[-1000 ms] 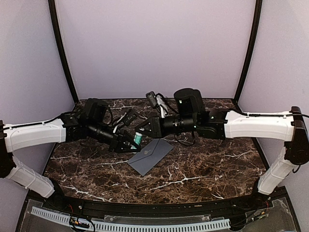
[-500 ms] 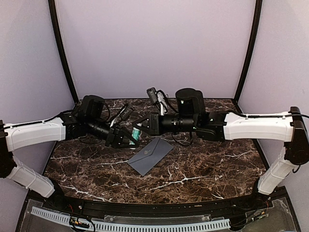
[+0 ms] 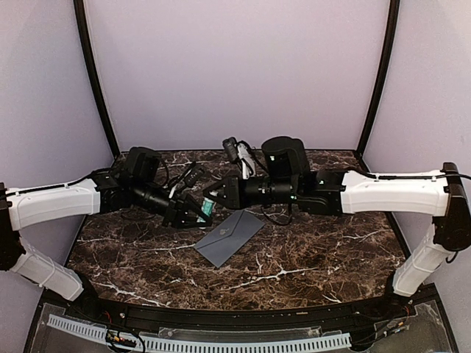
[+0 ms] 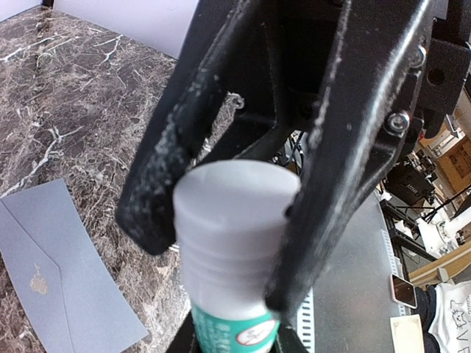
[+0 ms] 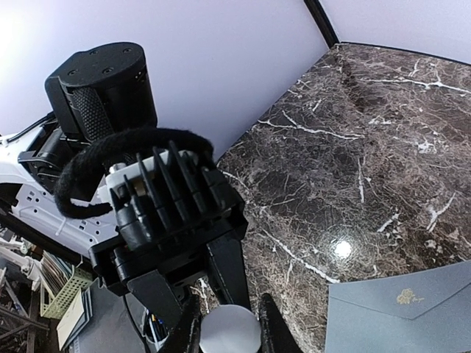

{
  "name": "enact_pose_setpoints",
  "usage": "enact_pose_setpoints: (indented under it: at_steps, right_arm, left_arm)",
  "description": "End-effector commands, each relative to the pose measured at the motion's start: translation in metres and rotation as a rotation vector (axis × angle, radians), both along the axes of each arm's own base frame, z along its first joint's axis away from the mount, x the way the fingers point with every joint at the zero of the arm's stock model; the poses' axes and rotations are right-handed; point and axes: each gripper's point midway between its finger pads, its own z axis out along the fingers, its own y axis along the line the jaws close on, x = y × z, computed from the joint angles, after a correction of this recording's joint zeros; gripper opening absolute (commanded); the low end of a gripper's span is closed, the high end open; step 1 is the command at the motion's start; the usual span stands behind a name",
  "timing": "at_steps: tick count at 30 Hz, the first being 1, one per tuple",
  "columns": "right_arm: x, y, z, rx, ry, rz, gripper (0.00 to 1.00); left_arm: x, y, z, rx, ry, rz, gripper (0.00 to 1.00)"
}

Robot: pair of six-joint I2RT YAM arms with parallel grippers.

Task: Place the letter into the envelope and seal it
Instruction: Close the solid glue cap on the solid glue.

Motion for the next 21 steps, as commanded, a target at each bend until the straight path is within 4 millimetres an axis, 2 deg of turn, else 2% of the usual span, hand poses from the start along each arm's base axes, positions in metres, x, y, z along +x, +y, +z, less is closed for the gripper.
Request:
enact_pose_setpoints:
  at_steps: [1, 2, 5, 7, 9, 14, 18, 21]
  right_arm:
    - [-0.056, -0.01, -0.017, -0.118, 0.095, 0.091, 0.25]
    - [-0.046, -0.016, -0.008, -0.096, 0.084, 0.045, 0.31]
    - [-0.035, -0.031, 0.021, 0.005, 0.042, -0.001, 0.5]
    - [-0.036, -0.038, 0.032, 0.052, 0.021, 0.005, 0.61]
    - [-0.033, -0.045, 0.036, 0.071, 0.011, -0.003, 0.67]
    - [-0.02, -0.046, 0.029, 0.074, 0.022, -0.045, 0.69]
    - [-0.015, -0.028, 0.025, 0.067, 0.01, -0.017, 0.68]
    - [-0.015, -0.017, 0.012, 0.023, 0.019, 0.017, 0.65]
  left_arm:
    - [0.041, 0.001, 0.031, -0.038, -0.202, 0.14, 0.0]
    - [0.037, 0.0, 0.027, -0.03, -0.196, 0.127, 0.0]
    - [0.029, 0.0, 0.018, -0.021, -0.167, 0.106, 0.0]
    - [0.027, 0.0, 0.016, -0.019, -0.16, 0.104, 0.0]
    - [0.027, 0.0, 0.016, -0.016, -0.16, 0.103, 0.0]
    - [0.019, -0.006, 0.018, -0.023, -0.182, 0.069, 0.0]
    - [0.007, -0.014, 0.012, 0.0, -0.189, 0.04, 0.0]
    - [0.002, -0.017, 0.013, -0.011, -0.193, 0.025, 0.0]
